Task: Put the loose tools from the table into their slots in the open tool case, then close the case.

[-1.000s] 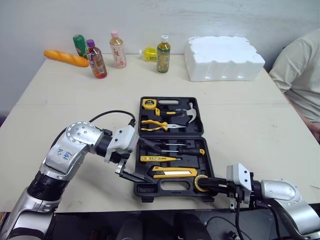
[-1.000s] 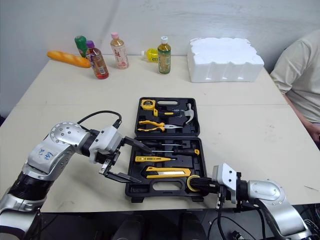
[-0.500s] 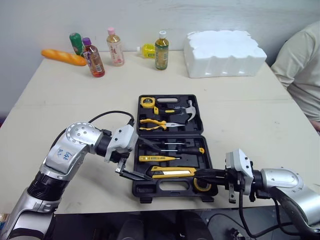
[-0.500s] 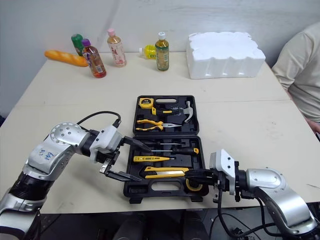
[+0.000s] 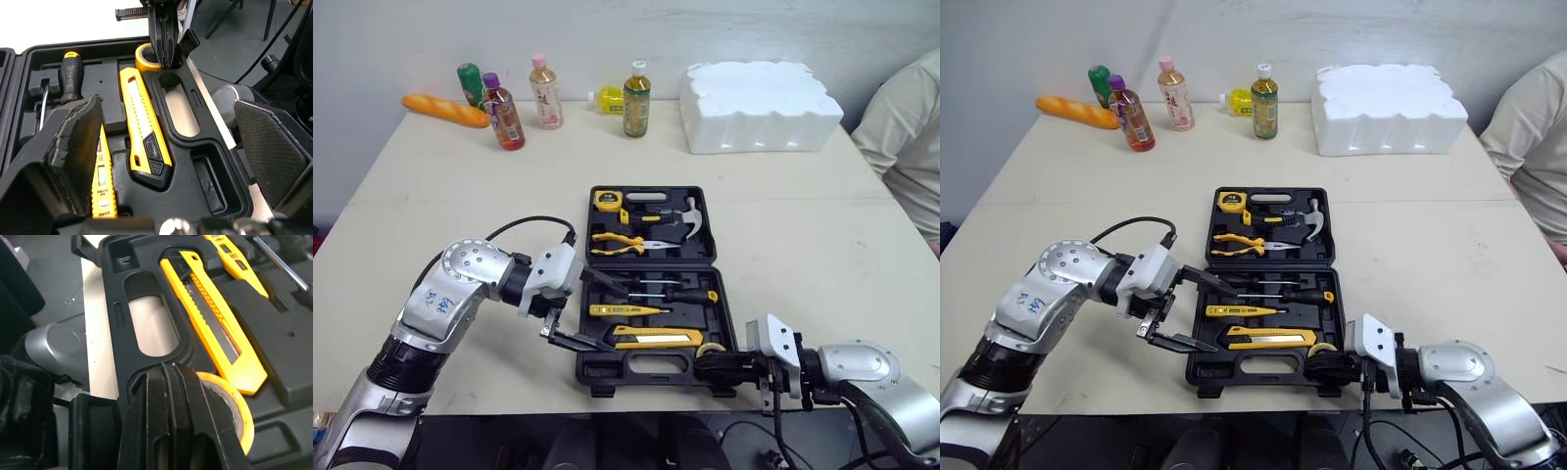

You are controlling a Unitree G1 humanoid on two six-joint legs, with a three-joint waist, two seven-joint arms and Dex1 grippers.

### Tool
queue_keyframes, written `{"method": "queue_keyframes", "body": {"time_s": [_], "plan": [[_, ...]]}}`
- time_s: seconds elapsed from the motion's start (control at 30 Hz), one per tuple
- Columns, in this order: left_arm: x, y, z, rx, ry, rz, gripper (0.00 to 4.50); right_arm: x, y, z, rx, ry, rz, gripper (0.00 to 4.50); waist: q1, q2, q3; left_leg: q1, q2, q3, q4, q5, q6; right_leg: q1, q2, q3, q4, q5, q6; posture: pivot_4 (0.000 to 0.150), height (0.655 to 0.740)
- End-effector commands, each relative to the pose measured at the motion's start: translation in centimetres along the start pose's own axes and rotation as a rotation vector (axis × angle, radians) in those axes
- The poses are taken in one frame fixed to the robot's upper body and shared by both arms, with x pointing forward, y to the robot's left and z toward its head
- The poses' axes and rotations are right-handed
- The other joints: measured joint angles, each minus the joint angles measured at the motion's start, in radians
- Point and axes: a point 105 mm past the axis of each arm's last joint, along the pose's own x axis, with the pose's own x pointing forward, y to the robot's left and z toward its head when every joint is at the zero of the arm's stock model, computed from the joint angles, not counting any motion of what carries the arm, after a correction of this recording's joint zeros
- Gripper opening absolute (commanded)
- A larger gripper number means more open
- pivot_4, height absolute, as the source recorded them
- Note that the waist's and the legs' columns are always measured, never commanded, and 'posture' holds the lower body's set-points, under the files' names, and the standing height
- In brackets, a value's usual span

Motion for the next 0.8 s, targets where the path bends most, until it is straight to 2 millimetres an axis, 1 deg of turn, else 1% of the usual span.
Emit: {"method": "queue_keyframes", "body": {"time_s": [0.03,0.1,0.17,0.2,0.27,0.3,0.37,0.4,0.43,0.47,0.5,0.53,0.6,0.67,0.7,0.77,0.8], "plan": [[-1.6,0.8,-0.2,-0.001,0.002,0.137,4.50,-1.8,-1.5,2.7,-0.010,-0.046,-0.070,0.06,-0.001,0.000,0.000,0.000,0.000,0.000,0.000,0.000,0.000,0.000,-0.002,0.000,0.000,0.000,0.000,0.150,0.7383],[-2.5,1.3,-0.7,-0.029,0.011,0.206,4.50,-2.7,-2.3,4.1,-0.007,-0.082,-0.111,0.06,-0.006,0.002,0.002,-0.001,0.000,0.000,0.000,0.000,0.000,-0.001,-0.003,0.000,0.000,0.000,0.000,0.150,0.7383],[-4.6,1.6,-1.6,-0.080,0.020,0.302,4.50,-4.0,-4.4,5.4,-0.013,-0.088,-0.203,0.06,-0.012,0.002,0.002,-0.001,0.001,0.000,-0.001,0.000,-0.001,-0.002,-0.003,-0.001,0.000,0.000,0.000,0.150,0.7383],[-5.6,1.6,-2.0,-0.092,0.024,0.338,4.23,-4.5,-5.3,5.5,-0.014,-0.067,-0.248,0.00,-0.017,0.002,0.002,-0.001,0.002,0.000,-0.001,0.000,-0.001,-0.002,-0.002,0.000,0.001,0.000,0.000,0.150,0.7383],[-6.7,1.6,-2.6,-0.105,0.045,0.379,3.67,-5.1,-6.6,5.4,-0.020,-0.031,-0.310,0.00,-0.020,0.002,0.002,-0.001,0.003,-0.001,-0.002,0.000,-0.002,-0.003,-0.002,-0.001,0.001,-0.001,-0.001,0.150,0.7383],[-7.7,2.0,-3.4,-0.124,0.076,0.438,3.26,-5.6,-7.6,5.1,-0.022,0.006,-0.351,0.00,-0.022,0.002,0.002,-0.001,0.003,-0.001,-0.003,0.000,-0.002,-0.004,-0.002,-0.002,0.001,-0.001,-0.002,0.150,0.7383],[-9.4,2.6,-4.9,-0.156,0.136,0.529,2.23,-6.3,-9.2,4.6,-0.034,0.068,-0.410,0.00,-0.021,0.003,0.002,-0.002,0.002,-0.001,-0.003,0.000,-0.002,-0.004,-0.003,-0.002,0.000,-0.001,-0.002,0.150,0.7383],[-10.3,3.0,-6.0,-0.172,0.185,0.581,1.92,-6.6,-10.2,4.2,-0.039,0.101,-0.440,0.00,-0.022,0.003,0.003,-0.002,0.002,-0.001,-0.003,0.000,-0.002,-0.004,-0.003,-0.002,0.000,-0.001,-0.002,0.150,0.7383],[-11.1,3.4,-7.3,-0.192,0.231,0.625,1.38,-6.7,-11.1,3.8,-0.039,0.137,-0.463,0.00,-0.023,0.003,0.003,-0.003,0.000,-0.001,-0.003,0.000,-0.002,-0.005,-0.004,-0.002,0.000,-0.001,-0.002,0.150,0.7383],[-11.5,3.6,-8.2,-0.205,0.263,0.652,1.01,-6.7,-11.8,3.6,-0.040,0.161,-0.478,0.00,-0.025,0.003,0.003,-0.003,0.000,0.000,-0.003,0.000,-0.002,-0.005,-0.005,-0.002,0.000,-0.001,-0.002,0.150,0.7383],[-11.5,4.1,-8.8,-0.214,0.281,0.670,0.48,-6.4,-12.3,3.3,-0.041,0.177,-0.489,0.00,-0.026,0.003,0.003,-0.003,0.000,0.000,-0.003,0.000,-0.001,-0.005,-0.005,-0.002,0.000,-0.001,-0.001,0.150,0.7383],[-11.2,4.4,-9.2,-0.218,0.290,0.676,0.06,-6.0,-12.6,3.2,-0.046,0.187,-0.489,0.00,-0.026,0.003,0.003,-0.003,0.000,0.001,-0.003,0.000,-0.001,-0.006,-0.005,-0.001,0.000,-0.001,-0.001,0.150,0.7383],[-10.2,5.6,-10.0,-0.228,0.302,0.691,0.06,-5.0,-13.3,2.8,-0.068,0.213,-0.482,0.00,-0.022,0.003,0.003,-0.005,-0.001,0.001,-0.003,0.000,-0.001,-0.008,-0.005,-0.002,0.001,0.000,-0.001,0.150,0.7383],[-9.2,6.5,-10.4,-0.243,0.293,0.705,0.06,-4.1,-13.8,2.8,-0.089,0.223,-0.475,0.00,-0.020,0.003,0.003,-0.016,-0.001,0.000,0.001,0.001,-0.003,-0.019,-0.005,-0.002,0.005,0.000,0.001,0.150,0.7383],[-8.8,6.9,-10.5,-0.253,0.283,0.706,0.06,-3.7,-14.0,2.9,-0.092,0.220,-0.473,0.00,-0.018,0.003,0.003,-0.019,-0.002,0.001,0.002,0.006,-0.008,-0.023,-0.004,-0.003,0.010,0.001,0.002,0.150,0.7383],[-8.2,7.2,-10.4,-0.262,0.271,0.700,0.06,-3.2,-14.3,3.1,-0.094,0.216,-0.470,0.00,-0.018,0.003,0.003,-0.019,-0.002,0.005,0.002,0.007,-0.008,-0.024,0.002,-0.005,0.012,0.001,0.003,0.150,0.7383],[-7.6,7.2,-10.4,-0.260,0.264,0.683,0.06,-2.8,-14.4,3.2,-0.101,0.213,-0.464,0.00,-0.020,0.003,0.003,-0.019,-0.002,0.007,0.002,0.007,-0.008,-0.024,0.003,-0.005,0.013,0.002,0.003,0.150,0.7383]]}}
